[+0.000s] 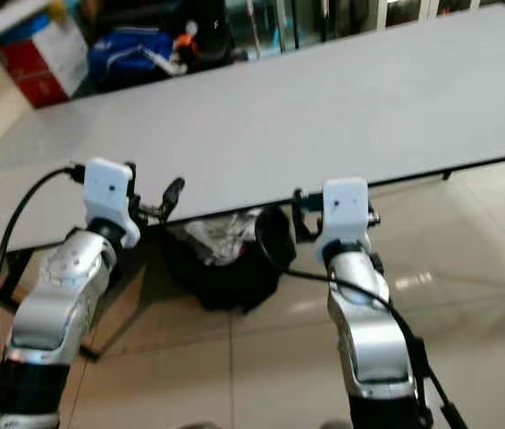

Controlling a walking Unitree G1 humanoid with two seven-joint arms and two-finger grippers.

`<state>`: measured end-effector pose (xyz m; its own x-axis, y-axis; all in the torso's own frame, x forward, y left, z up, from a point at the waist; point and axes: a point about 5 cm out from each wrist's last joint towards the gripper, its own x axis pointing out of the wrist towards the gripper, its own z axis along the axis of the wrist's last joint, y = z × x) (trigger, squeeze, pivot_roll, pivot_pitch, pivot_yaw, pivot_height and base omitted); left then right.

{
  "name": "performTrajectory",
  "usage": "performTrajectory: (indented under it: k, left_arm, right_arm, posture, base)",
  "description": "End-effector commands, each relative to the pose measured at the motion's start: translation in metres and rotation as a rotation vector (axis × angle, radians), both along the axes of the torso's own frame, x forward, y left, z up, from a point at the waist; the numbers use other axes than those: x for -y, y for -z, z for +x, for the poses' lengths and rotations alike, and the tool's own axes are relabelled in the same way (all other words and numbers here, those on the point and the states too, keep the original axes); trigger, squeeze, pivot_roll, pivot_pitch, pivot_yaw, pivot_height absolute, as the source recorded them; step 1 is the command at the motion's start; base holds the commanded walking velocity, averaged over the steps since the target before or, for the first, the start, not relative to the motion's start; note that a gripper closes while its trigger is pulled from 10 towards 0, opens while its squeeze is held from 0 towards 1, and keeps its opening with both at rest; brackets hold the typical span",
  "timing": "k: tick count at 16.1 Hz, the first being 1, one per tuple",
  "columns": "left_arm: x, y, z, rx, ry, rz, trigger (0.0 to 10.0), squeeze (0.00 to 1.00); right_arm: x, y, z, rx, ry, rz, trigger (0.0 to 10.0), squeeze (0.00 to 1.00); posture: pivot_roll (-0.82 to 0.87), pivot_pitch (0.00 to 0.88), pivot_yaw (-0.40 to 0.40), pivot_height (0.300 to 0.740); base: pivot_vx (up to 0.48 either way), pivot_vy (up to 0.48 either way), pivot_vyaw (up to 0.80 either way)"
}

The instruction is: Setting the table

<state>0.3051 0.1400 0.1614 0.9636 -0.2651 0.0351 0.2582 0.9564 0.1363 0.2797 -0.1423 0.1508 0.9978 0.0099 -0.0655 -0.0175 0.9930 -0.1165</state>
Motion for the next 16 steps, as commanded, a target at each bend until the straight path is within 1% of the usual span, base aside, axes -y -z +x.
performTrajectory:
  k: [1,3,11,13,16]
  left_arm:
    - [-0.0162,0.0083,-0.0003,-0.035,-0.052,0.017,10.0,0.00]
    - [-0.0166,0.0100,0.0000,-0.037,-0.056,0.014,10.0,0.00]
    - [-0.0159,0.0101,0.0009,-0.027,-0.050,0.023,10.0,0.00]
    - [-0.0162,0.0102,0.0009,-0.026,-0.049,0.028,10.0,0.00]
    - [-0.0169,0.0102,0.0015,-0.023,-0.047,0.031,10.0,0.00]
  right_arm:
    - [-0.0109,0.0009,0.0007,-0.001,-0.044,0.015,10.0,0.00]
    - [-0.0089,0.0066,0.0014,-0.019,-0.041,0.004,10.0,0.00]
    - [-0.0087,0.0068,0.0018,-0.010,-0.044,-0.004,10.0,0.00]
    - [-0.0087,0.0076,0.0019,-0.014,-0.039,0.011,10.0,0.00]
    - [-0.0094,0.0080,0.0025,-0.015,-0.039,0.015,10.0,0.00]
  posture:
    - [-0.04,0.025,0.206,0.740]
    - [-0.04,0.027,0.203,0.740]
    - [-0.04,0.033,0.206,0.740]
    - [-0.04,0.030,0.208,0.740]
    - [-0.04,0.024,0.210,0.740]
  base:
    - [0.000,0.315,0.00]
    - [0.000,0.351,0.00]
    - [0.000,0.401,0.00]
    - [0.000,0.403,0.00]
    - [0.000,0.400,-0.80]
